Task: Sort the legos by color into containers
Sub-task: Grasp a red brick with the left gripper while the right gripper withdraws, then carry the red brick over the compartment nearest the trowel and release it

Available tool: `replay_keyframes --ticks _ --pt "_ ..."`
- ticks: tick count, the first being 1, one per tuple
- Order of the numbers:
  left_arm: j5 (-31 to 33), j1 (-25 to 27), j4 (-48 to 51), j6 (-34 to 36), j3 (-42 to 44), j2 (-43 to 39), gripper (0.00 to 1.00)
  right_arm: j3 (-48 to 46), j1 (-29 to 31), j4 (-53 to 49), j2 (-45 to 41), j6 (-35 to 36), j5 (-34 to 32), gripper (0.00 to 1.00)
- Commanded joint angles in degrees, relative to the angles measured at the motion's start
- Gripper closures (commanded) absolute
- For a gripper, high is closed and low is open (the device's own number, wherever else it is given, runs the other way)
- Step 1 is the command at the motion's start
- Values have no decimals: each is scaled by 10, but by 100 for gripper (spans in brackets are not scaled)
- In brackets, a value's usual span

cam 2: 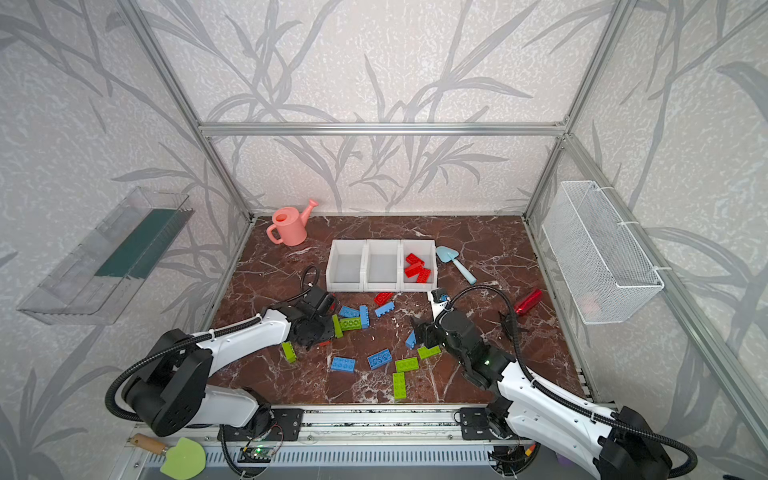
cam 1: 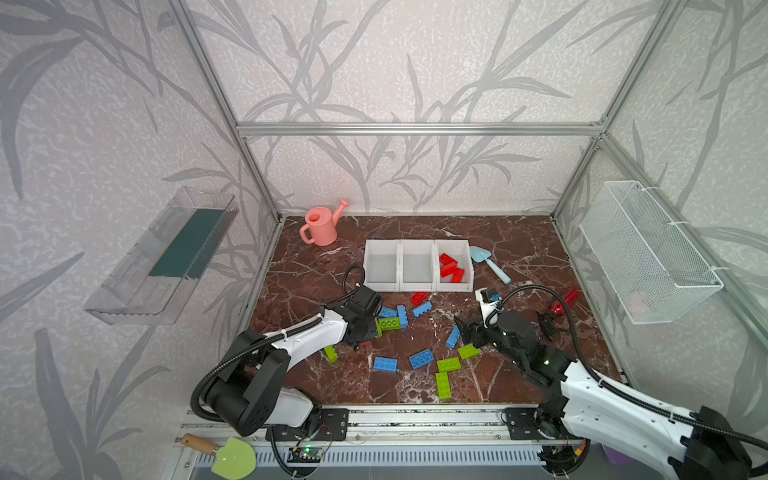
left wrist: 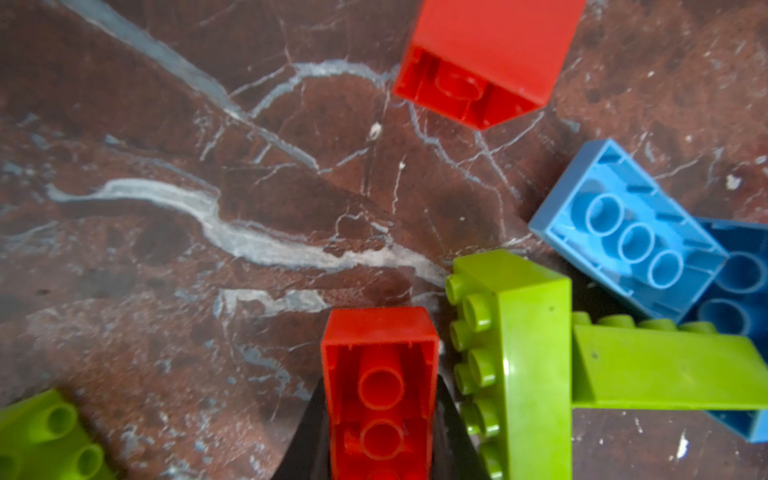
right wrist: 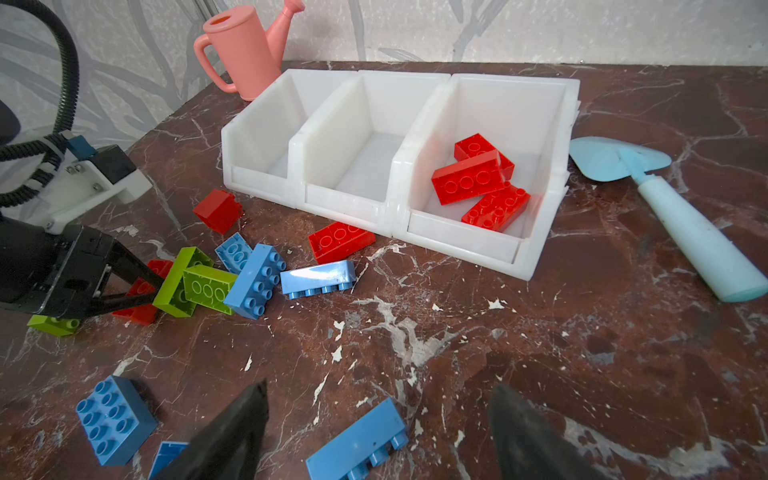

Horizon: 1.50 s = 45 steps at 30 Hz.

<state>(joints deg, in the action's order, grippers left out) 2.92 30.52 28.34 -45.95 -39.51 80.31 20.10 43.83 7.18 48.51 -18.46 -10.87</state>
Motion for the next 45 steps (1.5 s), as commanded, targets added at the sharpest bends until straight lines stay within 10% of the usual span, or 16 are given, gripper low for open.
replay_keyframes --ticks 1,14,45 --pt "20 -1 48 25 -38 -34 87 -11 3 22 -5 -15 5 16" --pt "-25 2 88 124 -236 2 84 -30 1 66 14 -57 14 14" --pt "-138 96 238 191 -1034 613 83 -60 -15 78 -10 -102 -5 13"
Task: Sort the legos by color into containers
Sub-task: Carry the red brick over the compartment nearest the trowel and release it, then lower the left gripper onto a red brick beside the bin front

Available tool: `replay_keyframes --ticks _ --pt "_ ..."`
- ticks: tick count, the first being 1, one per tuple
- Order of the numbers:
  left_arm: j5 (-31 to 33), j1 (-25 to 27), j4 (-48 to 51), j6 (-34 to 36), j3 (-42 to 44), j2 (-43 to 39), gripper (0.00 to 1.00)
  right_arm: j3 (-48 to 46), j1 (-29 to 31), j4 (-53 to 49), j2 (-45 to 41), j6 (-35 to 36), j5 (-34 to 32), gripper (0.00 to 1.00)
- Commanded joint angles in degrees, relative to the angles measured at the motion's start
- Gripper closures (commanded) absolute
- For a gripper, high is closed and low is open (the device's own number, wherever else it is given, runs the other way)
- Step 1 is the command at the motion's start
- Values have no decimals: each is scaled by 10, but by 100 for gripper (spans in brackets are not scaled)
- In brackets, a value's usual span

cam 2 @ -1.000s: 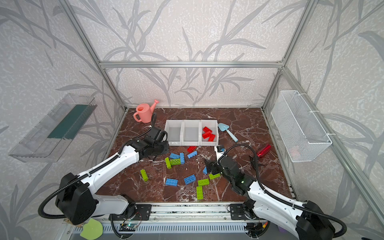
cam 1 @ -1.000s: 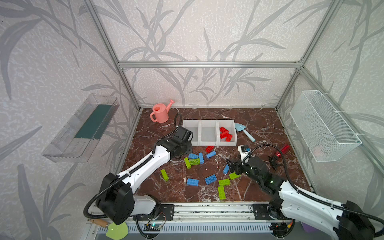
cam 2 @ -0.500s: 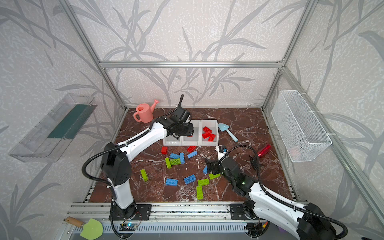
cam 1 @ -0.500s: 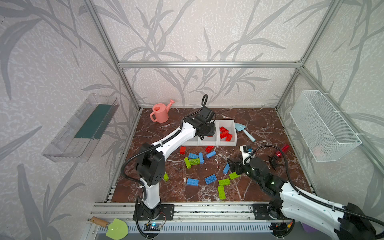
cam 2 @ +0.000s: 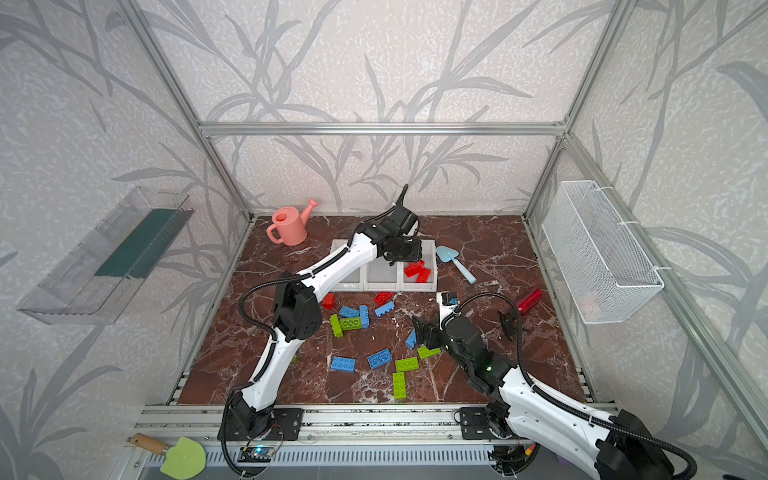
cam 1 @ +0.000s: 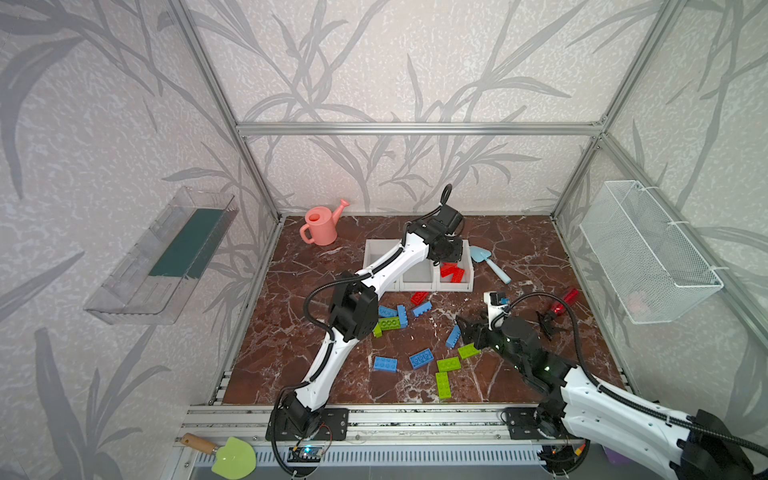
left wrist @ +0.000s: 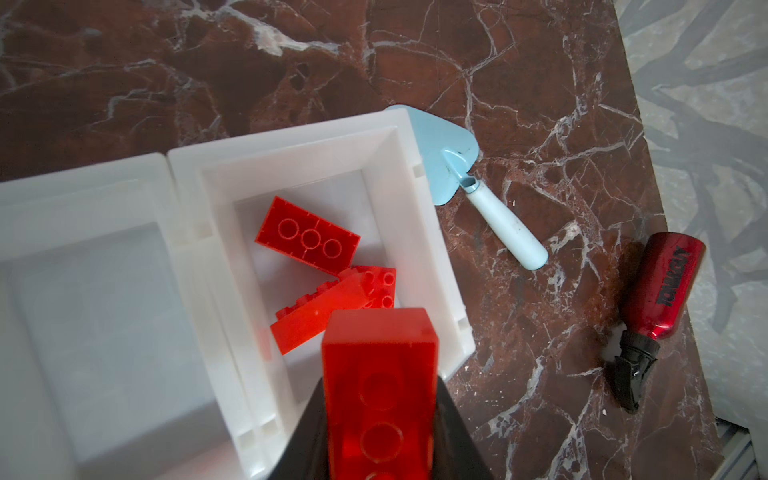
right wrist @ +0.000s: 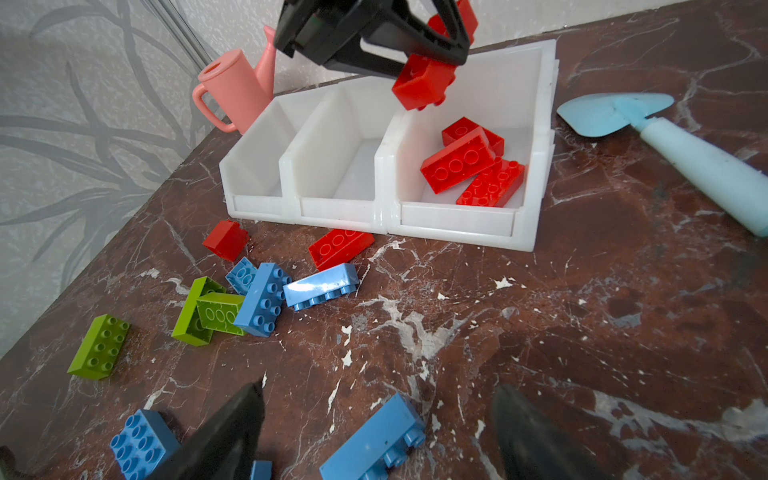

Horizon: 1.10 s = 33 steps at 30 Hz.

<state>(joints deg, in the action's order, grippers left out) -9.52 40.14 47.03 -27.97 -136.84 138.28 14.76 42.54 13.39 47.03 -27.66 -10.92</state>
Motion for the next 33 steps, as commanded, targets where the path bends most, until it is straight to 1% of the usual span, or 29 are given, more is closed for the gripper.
replay_keyframes --ticks 1,3,8,10,13,14,16,17,18,21,26,28,30,33 --pt "-14 -1 60 11 -86 47 82 -5 -3 16 7 -10 -4 13" --pt "-12 -1 68 10 -116 69 80 -5 -3 16 8 -9 -3 13" --pt "-2 -2 50 6 -117 76 78 -6 -3 13 0 -6 -5 13" --pt "1 -2 44 6 -118 76 74 -7 -3 12 -2 -6 -5 13" --pt "3 -2 39 7 -121 74 61 -6 -3 12 -2 -5 -4 13" --pt "5 -2 39 7 -123 73 55 -6 -3 11 -3 -5 -4 13" --pt "9 -2 43 6 -128 72 31 -6 -4 10 -4 -4 -4 13" --pt "11 -3 47 4 -133 72 22 -6 -4 10 -5 -4 -4 13" --pt "9 -3 54 3 -138 71 18 -6 -3 9 -6 -4 -4 13" --pt "14 -3 62 4 -139 59 14 -4 -4 3 -13 -3 6 13" --pt "32 -3 90 5 -134 22 13 1 -3 -12 -29 3 22 13" --pt "42 -4 98 5 -112 -4 13 7 -3 -26 -30 8 22 13" --pt "60 -4 79 3 -46 -50 13 14 -4 -40 -28 15 22 13" --pt "82 -5 16 -3 94 -140 13 34 -3 -57 -9 20 32 13"
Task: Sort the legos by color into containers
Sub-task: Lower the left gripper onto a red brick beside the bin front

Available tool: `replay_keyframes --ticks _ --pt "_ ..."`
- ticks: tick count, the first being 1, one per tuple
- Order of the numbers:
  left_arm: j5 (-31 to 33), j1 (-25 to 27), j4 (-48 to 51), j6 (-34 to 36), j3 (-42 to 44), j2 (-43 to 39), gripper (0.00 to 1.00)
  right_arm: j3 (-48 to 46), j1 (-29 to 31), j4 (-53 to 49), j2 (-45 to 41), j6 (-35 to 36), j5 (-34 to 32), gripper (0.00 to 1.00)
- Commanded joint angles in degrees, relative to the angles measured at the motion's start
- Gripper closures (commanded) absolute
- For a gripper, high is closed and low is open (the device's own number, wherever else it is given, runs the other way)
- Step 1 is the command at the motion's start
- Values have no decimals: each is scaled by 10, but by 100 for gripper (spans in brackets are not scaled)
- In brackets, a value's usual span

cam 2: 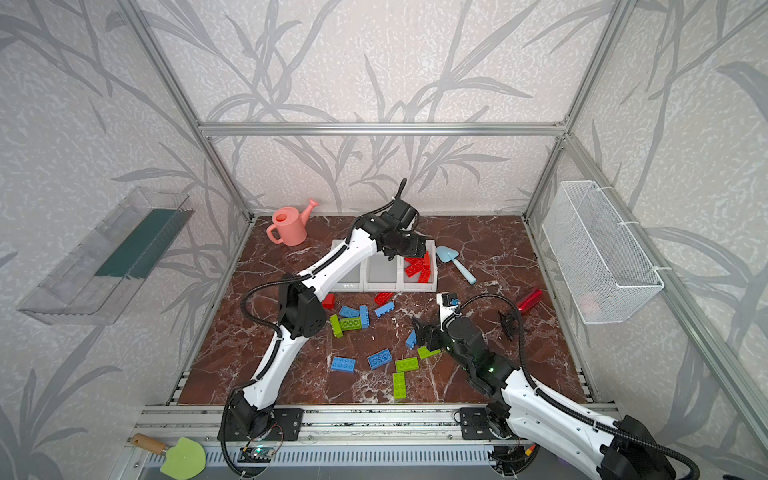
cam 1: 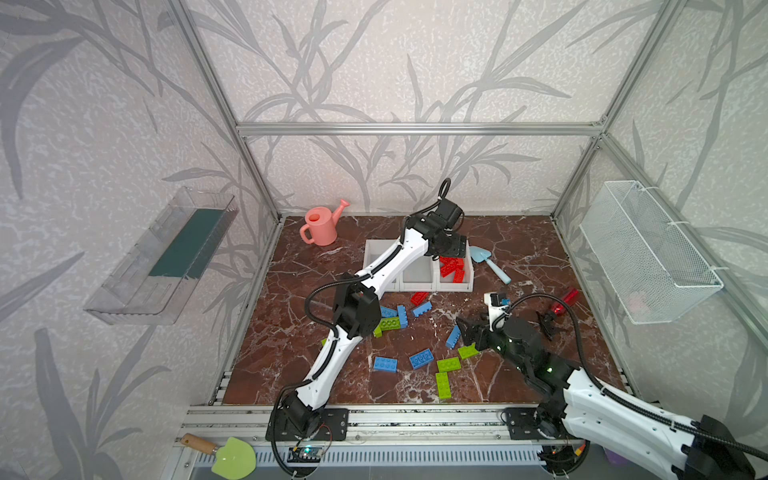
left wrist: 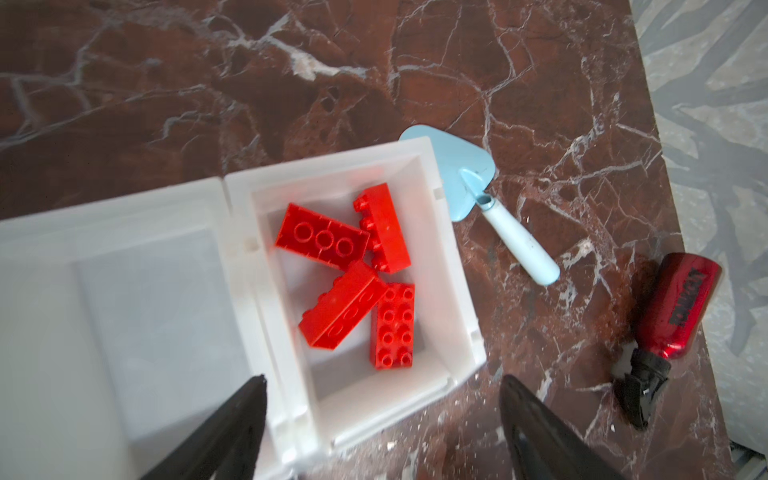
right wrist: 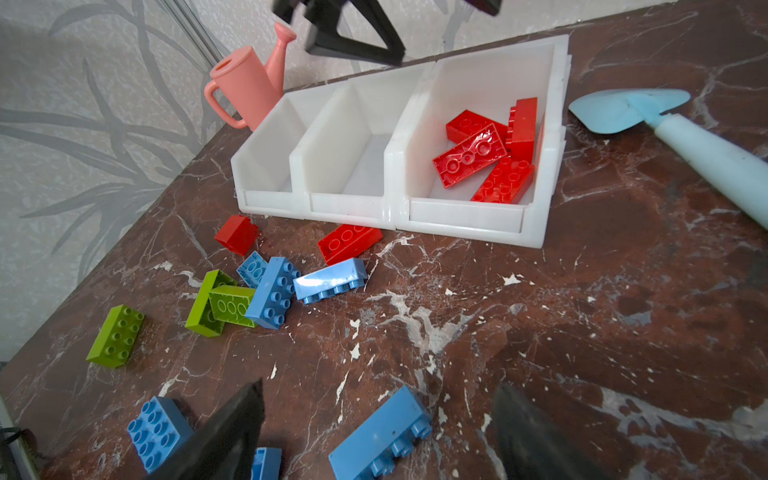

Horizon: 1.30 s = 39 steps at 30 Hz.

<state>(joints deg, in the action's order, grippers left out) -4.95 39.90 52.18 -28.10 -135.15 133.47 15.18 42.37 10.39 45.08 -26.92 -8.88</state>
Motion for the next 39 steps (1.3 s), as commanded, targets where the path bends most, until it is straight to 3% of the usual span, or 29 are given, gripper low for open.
replay_keyframes --ticks 1,5,9,20,24,31,39 --pt "49 -4 -45 -8 111 -116 13 41 -1 -35 17 13 19 13" --pt "85 -13 -86 -25 249 -224 14 96 5 -72 63 15 51 13" --pt "129 -27 -113 -43 381 -330 14 166 28 -129 123 24 38 13" --pt "146 -117 -145 -61 694 -535 21 305 47 -158 263 33 94 13" --pt "168 -126 -147 -49 748 -543 25 329 47 -147 301 34 117 13" --pt "170 -130 -158 -33 754 -484 16 323 47 -123 317 26 154 13" --pt "140 -160 -190 -27 757 -431 18 284 47 -93 322 24 176 13"
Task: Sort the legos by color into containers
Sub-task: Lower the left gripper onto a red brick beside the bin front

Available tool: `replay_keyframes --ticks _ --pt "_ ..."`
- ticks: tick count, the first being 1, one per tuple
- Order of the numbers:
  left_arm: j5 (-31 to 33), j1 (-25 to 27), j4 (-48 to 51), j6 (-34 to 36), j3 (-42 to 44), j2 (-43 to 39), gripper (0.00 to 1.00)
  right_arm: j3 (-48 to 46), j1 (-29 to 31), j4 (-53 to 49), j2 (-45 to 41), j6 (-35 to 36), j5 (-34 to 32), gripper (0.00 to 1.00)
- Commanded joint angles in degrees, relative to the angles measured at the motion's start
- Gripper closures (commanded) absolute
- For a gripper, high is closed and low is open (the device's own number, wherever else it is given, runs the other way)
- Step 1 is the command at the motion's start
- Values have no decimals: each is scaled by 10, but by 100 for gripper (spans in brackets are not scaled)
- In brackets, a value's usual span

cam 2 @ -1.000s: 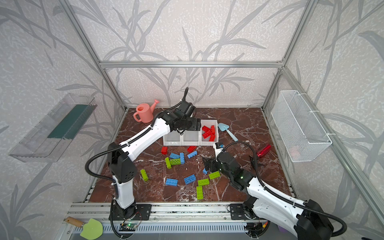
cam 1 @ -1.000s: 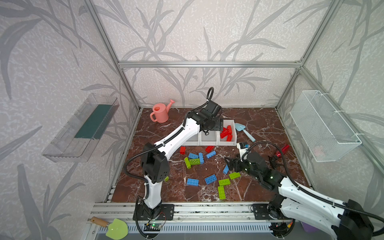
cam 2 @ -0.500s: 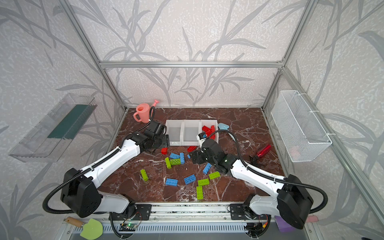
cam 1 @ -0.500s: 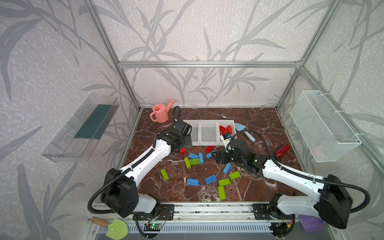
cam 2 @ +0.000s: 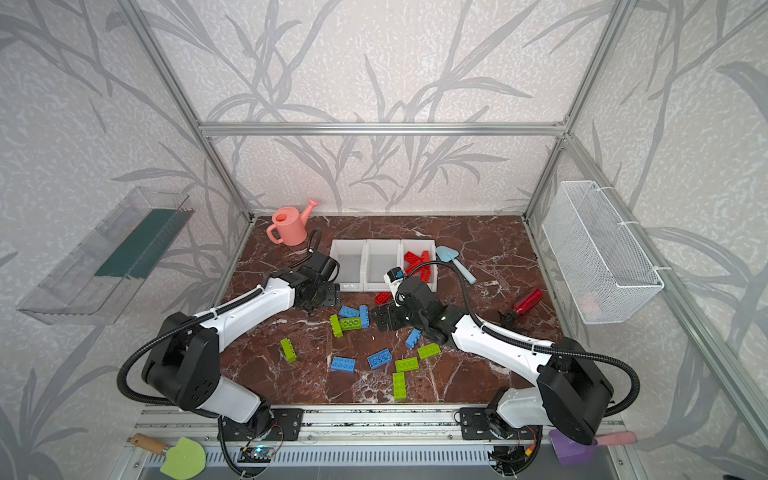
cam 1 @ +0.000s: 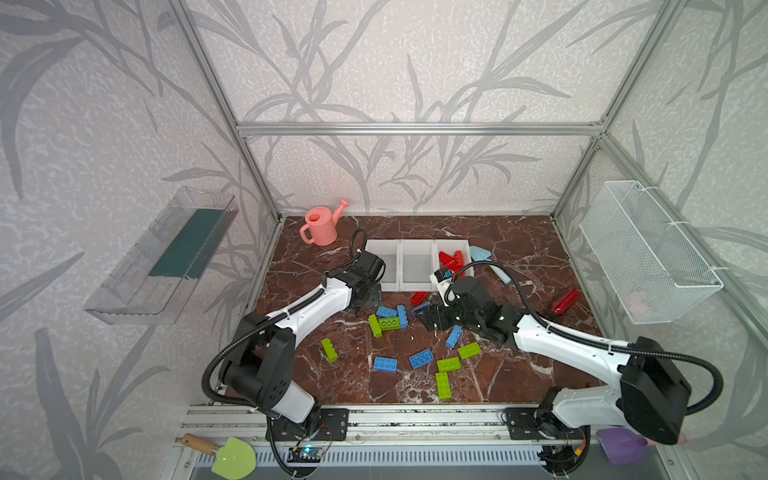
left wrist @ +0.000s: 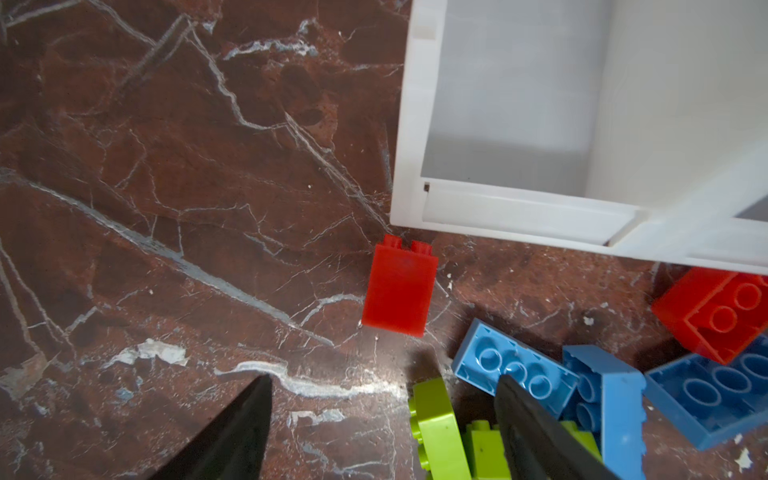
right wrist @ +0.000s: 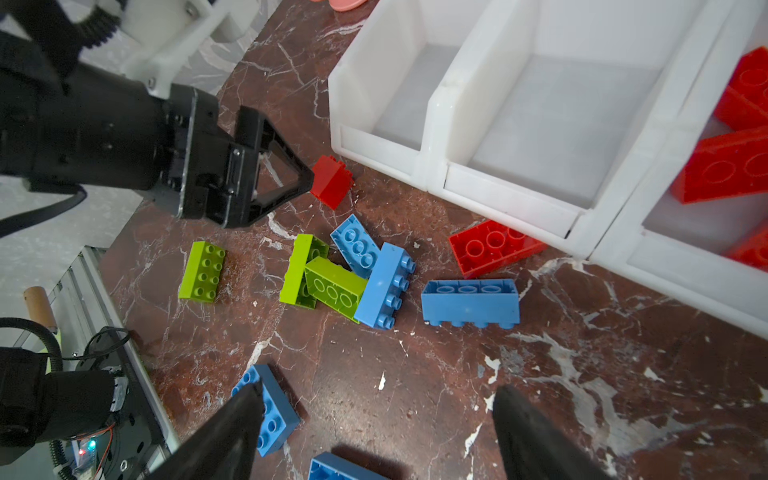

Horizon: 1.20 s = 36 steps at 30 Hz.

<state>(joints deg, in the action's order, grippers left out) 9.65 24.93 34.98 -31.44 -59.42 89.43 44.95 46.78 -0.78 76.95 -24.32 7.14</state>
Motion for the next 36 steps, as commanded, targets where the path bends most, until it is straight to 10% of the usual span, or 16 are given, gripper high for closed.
replay_keyframes --ticks 1,36 --pt "-9 -14 -23 9 0 17 19 -17 2 22 5 -1 17 13" --pt "-23 -19 -25 33 -37 115 66 -63 1 93 30 -9 43 13"
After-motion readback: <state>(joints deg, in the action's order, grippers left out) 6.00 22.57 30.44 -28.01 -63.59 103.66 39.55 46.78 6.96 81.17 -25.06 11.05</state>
